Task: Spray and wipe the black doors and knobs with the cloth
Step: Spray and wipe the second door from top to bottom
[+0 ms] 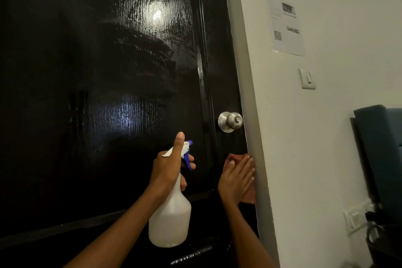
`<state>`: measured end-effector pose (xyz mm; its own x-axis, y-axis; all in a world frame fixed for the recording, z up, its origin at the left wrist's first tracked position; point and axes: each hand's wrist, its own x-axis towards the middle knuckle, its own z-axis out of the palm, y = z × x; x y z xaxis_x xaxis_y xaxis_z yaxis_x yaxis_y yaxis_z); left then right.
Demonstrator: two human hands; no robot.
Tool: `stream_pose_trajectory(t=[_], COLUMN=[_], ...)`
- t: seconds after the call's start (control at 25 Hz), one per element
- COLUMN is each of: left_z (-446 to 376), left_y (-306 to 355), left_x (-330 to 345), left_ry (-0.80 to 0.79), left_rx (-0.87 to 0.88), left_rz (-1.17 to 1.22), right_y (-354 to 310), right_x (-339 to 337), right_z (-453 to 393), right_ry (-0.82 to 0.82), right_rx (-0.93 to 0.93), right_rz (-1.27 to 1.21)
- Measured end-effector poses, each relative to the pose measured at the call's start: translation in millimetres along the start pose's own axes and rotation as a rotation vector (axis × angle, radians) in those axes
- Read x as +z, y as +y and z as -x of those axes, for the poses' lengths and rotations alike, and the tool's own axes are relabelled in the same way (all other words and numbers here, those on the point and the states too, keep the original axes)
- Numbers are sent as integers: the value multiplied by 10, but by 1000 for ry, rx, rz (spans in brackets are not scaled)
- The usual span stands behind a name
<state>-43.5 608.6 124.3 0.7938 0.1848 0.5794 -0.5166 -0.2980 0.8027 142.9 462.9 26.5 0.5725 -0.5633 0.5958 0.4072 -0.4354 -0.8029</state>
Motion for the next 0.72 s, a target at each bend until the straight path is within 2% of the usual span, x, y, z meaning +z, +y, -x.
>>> stream_pose_trajectory(t=[0.08, 0.16, 0.2, 0.32, 0.4, 0.56, 0.72], left_z=[24, 17, 0, -108, -207, -433, -712], left_y=[-18, -14, 6, 95, 187, 515, 876], left_x=[-15, -84, -130, -286, -412, -604, -607], left_ry=[11, 32, 46, 78, 103, 159, 126], left_rx=[-6, -5, 1, 34, 45, 72, 119], left_rz=[-23, -13, -4, -14, -6, 41, 68], right_y=[-13, -163, -291, -681, -922, -1720, -2399], right_x=[84, 148, 170, 270, 298, 301, 183], right_z=[288, 386, 369, 251, 29, -603, -1307], right_ry=[-9, -34, -55, -138, -125, -143, -119], right_rx=[95, 26, -75, -559, -725, -676, -462], right_rz=[-15, 9, 25, 107, 140, 120, 35])
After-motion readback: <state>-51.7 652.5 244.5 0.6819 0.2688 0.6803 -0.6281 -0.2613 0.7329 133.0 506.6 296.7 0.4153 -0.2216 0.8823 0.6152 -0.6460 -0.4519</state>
